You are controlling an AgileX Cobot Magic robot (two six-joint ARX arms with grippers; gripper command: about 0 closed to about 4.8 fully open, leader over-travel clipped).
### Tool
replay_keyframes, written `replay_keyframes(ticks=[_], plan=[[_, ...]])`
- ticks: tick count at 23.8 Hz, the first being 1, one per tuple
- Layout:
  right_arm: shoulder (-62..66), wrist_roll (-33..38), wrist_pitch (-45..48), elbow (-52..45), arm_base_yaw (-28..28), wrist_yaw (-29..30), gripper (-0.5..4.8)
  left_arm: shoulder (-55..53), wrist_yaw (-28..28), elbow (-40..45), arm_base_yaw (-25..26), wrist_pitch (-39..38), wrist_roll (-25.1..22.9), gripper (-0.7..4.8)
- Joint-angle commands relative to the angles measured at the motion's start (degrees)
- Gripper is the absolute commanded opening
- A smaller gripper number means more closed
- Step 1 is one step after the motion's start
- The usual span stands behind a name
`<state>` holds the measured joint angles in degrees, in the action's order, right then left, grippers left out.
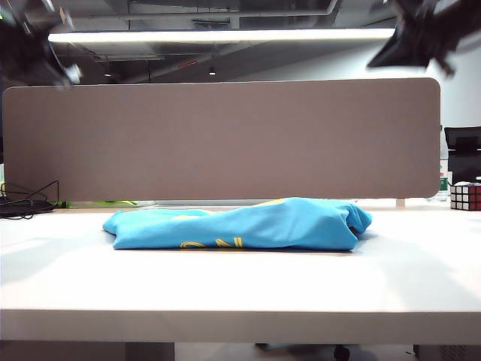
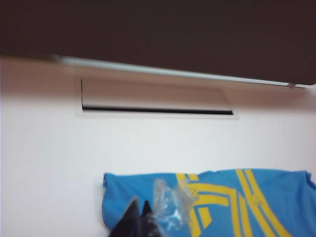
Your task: Fold the bottom side of the soccer jersey horizontally towards the center, about one-third of the way, then fold the sleeve back towards the center, creating a straight line along the edge of the the soccer jersey, and finally fold the bottom of the soccer jersey up towards the top, creating a neat rectangle.
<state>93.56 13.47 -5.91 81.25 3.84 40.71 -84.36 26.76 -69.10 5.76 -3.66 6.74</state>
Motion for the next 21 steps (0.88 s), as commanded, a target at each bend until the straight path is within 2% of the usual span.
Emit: replay_keyframes(ticks=[1,2,5,10,12,15,16,18,21], plan=[[-8.02,-5.99,-4.00,-3.76,0.04,-3.10,-0.08,8.76,-0.33,5.46,0.15,-0.11,-0.92,-0.05],[-10.80,-6.56,-4.57,-5.31,0.07,-3.96,-0.08,11.78,-0.83,7.48,0.15,-0.46,-0.92,-0.05],[-26.21,-8.02,-5.42,-16.39,0.74,-6.75,-0.08,29.62,-2.73,19.74,0.13,-3.45,-0.94,-0.05],[-41.46,-8.24,-5.44,-29.46,0.74,-13.44,-0.08,46.77,-7.30,30.08,0.11,-7.61,-0.72,-0.05],[-50.88,-9.03,-5.51,-37.24,0.72,-15.50,-0.08,57.75,-7.58,35.85,0.09,-9.03,-0.72,-0.05],[-60.30,-9.03,-5.68,-44.39,0.72,-16.59,-0.08,69.96,-7.58,40.70,0.09,-11.98,-0.72,-0.05],[-66.49,-9.03,-6.43,-48.54,0.72,-16.61,-0.08,77.00,-7.72,42.86,0.09,-14.10,-0.72,-0.05],[-72.74,-9.03,-6.51,-52.13,0.68,-16.61,-0.08,84.00,-7.72,45.07,0.11,-15.43,-0.72,-0.05],[-80.50,-9.01,-6.27,-56.28,0.83,-17.31,-0.08,83.80,-6.21,45.62,0.04,-18.62,-0.42,-0.05]])
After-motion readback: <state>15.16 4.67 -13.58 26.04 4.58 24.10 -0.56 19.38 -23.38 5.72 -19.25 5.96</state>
